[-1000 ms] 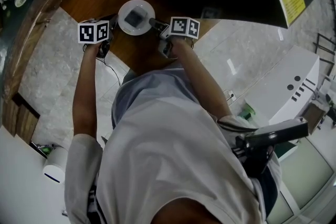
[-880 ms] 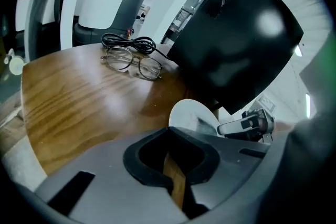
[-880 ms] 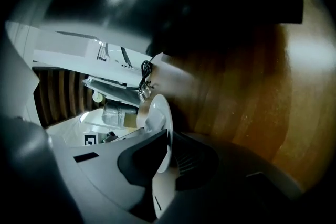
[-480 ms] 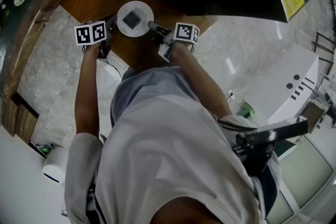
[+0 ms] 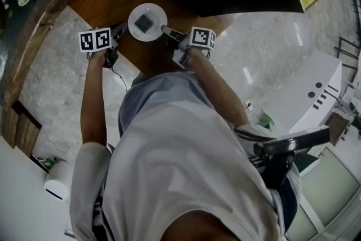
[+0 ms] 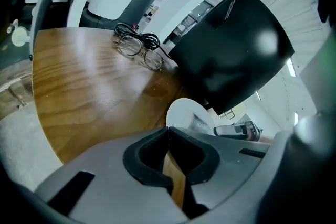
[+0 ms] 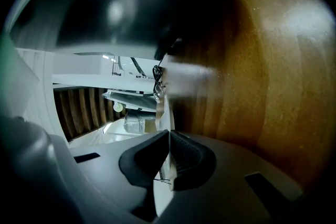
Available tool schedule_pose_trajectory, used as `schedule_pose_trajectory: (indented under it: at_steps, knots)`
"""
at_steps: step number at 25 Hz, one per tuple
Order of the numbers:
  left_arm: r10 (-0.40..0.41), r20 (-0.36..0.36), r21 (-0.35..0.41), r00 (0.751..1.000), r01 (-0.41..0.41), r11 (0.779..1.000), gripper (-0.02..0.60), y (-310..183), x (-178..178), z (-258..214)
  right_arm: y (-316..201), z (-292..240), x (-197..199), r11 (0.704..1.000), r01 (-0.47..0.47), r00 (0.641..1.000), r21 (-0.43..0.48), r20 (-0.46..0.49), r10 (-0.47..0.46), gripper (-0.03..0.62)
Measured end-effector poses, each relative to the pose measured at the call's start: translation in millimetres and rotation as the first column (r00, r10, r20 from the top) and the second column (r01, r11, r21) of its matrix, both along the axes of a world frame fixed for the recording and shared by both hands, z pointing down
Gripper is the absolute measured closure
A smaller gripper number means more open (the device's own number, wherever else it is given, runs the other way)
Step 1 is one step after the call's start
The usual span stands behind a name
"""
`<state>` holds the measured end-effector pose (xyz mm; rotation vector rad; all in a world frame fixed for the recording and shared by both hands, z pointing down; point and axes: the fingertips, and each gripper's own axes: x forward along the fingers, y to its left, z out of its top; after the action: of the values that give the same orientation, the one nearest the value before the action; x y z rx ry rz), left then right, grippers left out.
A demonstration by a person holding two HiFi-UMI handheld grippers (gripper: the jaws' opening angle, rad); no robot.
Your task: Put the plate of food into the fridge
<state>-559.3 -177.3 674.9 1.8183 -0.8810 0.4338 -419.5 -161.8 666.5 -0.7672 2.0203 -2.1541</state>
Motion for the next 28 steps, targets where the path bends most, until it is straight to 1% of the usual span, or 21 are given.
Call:
schedule_pose_trajectory:
  at_steps: [3, 6, 9, 12, 15, 17, 19, 21, 24, 26, 28]
  knots:
    - [0.007, -0.011, 0.005, 1.000, -0.007, 1.000, 0.562, 17, 2, -12, 17, -15, 6, 1.000, -0.009, 1.000, 0.017, 0.009, 0.009, 0.571]
    - [-0.012, -0.054, 0.009, 0.998, 0.013, 1.000, 0.562, 38, 8, -28, 40, -30, 15, 0.999, -0.022, 1.000, 0.029, 0.009, 0.021, 0.571]
    - [-0.024, -0.076, 0.016, 0.997, 0.025, 1.000, 0.563, 46, 14, -32, 47, -35, 21, 0.999, -0.042, 0.999, 0.029, 0.023, 0.042, 0.571]
    - [-0.027, -0.096, 0.020, 0.995, 0.029, 0.999, 0.562, 62, 30, -48, 60, -55, 34, 0.997, -0.067, 0.997, 0.042, 0.052, 0.065, 0.571]
    - [-0.033, -0.132, 0.021, 0.991, 0.036, 0.999, 0.561, 88, 51, -62, 81, -74, 52, 0.992, -0.080, 0.995, 0.093, 0.065, 0.074, 0.571]
    - [-0.041, -0.173, 0.017, 0.984, 0.045, 0.999, 0.562, 99, 58, -60, 92, -73, 56, 0.991, -0.108, 0.991, 0.077, 0.091, 0.100, 0.571]
    - [-0.059, -0.220, 0.010, 0.974, 0.063, 0.998, 0.563, 104, 62, -64, 96, -76, 59, 0.990, -0.123, 0.987, 0.069, 0.108, 0.115, 0.571]
    - [-0.071, -0.270, 0.009, 0.960, 0.076, 0.997, 0.563, 105, 68, -72, 97, -84, 64, 0.987, -0.125, 0.986, 0.102, 0.121, 0.112, 0.571]
    - [-0.076, -0.342, 0.015, 0.936, 0.086, 0.996, 0.563, 102, 74, -79, 95, -90, 69, 0.982, -0.141, 0.980, 0.121, 0.158, 0.122, 0.571]
    - [-0.086, -0.401, 0.017, 0.912, 0.102, 0.995, 0.563, 100, 77, -85, 91, -95, 72, 0.981, -0.143, 0.977, 0.132, 0.175, 0.119, 0.571]
    - [-0.115, -0.458, 0.007, 0.881, 0.133, 0.991, 0.563, 99, 80, -93, 89, -101, 76, 0.981, -0.137, 0.977, 0.141, 0.184, 0.110, 0.571]
